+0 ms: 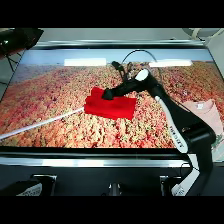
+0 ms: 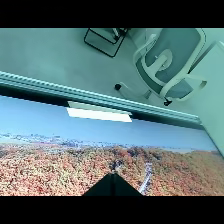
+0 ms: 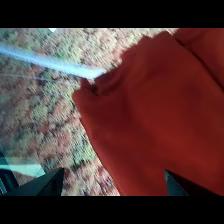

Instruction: Fold the shirts.

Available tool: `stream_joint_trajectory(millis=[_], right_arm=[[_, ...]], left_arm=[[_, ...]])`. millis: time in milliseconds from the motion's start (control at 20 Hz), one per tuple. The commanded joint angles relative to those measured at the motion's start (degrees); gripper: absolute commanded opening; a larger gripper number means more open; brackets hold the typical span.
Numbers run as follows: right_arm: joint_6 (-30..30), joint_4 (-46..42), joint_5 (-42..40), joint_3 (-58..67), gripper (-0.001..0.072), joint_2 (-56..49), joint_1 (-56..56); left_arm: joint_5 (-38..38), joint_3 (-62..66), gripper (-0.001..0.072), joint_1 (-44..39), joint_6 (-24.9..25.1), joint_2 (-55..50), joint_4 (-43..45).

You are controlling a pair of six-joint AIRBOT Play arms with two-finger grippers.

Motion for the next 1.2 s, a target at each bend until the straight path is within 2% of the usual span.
stream_joint_trajectory(millis=[0,100,150,300,400,550,600,650,700,800,850,950,1050,1150], right_arm=[[3.2,-17.4,14.4,0.0,0.0688,4.7,-9.0],[6.2,-25.4,16.7,-1.5,0.0678,4.7,-12.9],[7.4,-25.0,14.6,-4.0,0.0675,4.6,-13.9],[7.5,-12.9,8.1,-11.2,0.0676,1.9,-14.0],[5.4,-4.2,6.2,-12.2,0.0675,-1.5,-13.3],[5.6,-1.1,4.5,-12.2,0.0652,-4.4,-12.3],[5.7,-0.5,4.4,-12.2,0.0496,-4.9,-12.2],[5.5,1.0,4.1,-12.2,0.0207,-5.0,-12.2],[3.5,3.5,3.4,-12.1,0.0016,-4.7,-12.7],[-5.0,10.8,4.6,-11.0,0.0012,-2.0,-15.5],[-5.4,11.7,5.0,-9.9,0.0012,0.2,-17.6],[-4.6,11.1,5.2,-7.2,0.0012,6.2,-23.6],[-1.1,9.4,5.8,-6.5,0.0012,12.6,-30.2],[1.4,6.5,9.3,-6.5,0.0013,17.9,-36.9]], left_arm=[[-2.4,-0.1,0.0021,0.0,1.3,0.7,2.8],[-3.0,-0.1,0.0021,0.0,1.3,0.5,2.9],[-3.4,-0.1,0.0021,-0.2,1.3,0.4,2.9],[-4.6,-0.3,0.0021,-0.6,1.3,0.3,2.9],[-5.4,-0.3,0.0021,-0.8,1.3,0.3,2.9],[-6.3,-0.3,0.0021,-1.2,1.1,0.3,2.9],[-6.2,-0.3,0.0021,-1.5,1.1,0.3,2.9],[-6.2,-0.3,0.0021,-1.8,1.1,0.3,2.9],[-6.2,-0.3,0.0021,-2.2,1.1,0.3,2.9],[-6.1,-0.3,0.0021,-2.6,1.3,0.3,2.9],[-6.1,-0.3,0.0021,-2.6,1.9,0.3,2.9],[-6.1,-0.3,0.0021,-2.6,2.4,0.3,2.9],[-5.7,-0.5,0.0021,-2.6,2.4,0.3,2.9],[-4.3,-1.1,0.0021,-2.6,2.4,0.3,2.9]])
